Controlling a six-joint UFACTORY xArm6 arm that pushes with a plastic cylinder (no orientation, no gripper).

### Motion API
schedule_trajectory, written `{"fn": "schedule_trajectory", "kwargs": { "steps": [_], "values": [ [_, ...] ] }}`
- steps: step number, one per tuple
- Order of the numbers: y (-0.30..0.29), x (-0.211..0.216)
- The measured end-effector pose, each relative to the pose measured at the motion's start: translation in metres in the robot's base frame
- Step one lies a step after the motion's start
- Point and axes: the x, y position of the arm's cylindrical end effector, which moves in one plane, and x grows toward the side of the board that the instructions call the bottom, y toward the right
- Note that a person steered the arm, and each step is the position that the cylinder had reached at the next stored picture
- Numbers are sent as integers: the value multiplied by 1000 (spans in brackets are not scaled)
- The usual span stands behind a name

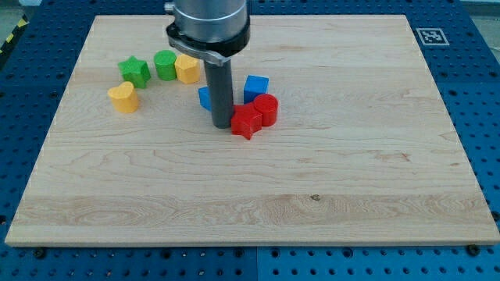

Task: Move blue triangle closer to blue cube

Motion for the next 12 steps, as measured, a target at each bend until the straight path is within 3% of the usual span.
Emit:
{"fn": "schedule_trajectory", "kwargs": {
  "steps": [2,4,5,10,12],
  "values": [
    [24,0],
    [-38,-2],
    [-38,-8],
    [-42,-63],
    [-8,-87]
  ]
}}
